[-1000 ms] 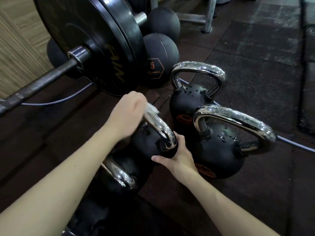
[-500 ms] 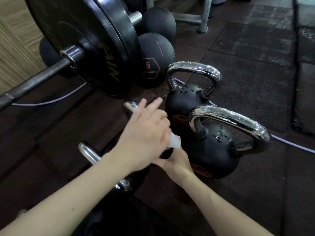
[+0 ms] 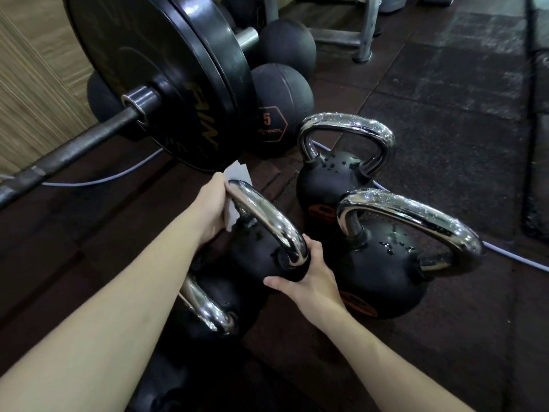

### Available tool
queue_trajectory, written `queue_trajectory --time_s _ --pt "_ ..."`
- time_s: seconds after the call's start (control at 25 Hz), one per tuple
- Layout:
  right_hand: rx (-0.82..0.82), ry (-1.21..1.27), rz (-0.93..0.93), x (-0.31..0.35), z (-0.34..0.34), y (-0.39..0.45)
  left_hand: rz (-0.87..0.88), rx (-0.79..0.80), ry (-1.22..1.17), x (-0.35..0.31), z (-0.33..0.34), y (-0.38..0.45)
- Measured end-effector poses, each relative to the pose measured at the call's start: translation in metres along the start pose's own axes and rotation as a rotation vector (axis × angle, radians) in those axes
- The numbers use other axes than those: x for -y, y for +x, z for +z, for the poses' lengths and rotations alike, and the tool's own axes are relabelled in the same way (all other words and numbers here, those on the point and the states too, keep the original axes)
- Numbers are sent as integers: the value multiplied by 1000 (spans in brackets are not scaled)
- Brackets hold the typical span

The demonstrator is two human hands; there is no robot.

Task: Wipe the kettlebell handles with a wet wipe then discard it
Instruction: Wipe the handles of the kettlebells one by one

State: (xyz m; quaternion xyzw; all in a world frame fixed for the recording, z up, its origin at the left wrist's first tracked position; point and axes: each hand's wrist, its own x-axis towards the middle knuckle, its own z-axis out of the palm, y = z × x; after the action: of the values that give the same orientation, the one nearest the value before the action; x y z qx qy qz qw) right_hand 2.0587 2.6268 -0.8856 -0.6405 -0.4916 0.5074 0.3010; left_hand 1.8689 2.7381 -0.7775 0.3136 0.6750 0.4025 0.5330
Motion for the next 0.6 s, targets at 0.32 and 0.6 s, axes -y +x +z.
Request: queue_trajectory --time_s 0.32,0.6 --pt "-18 17 -40 -6 -2 2 1274 107 1366 42 35 -87" --pt "-18 22 -32 -3 1 3 1086 92 1227 8 16 -46"
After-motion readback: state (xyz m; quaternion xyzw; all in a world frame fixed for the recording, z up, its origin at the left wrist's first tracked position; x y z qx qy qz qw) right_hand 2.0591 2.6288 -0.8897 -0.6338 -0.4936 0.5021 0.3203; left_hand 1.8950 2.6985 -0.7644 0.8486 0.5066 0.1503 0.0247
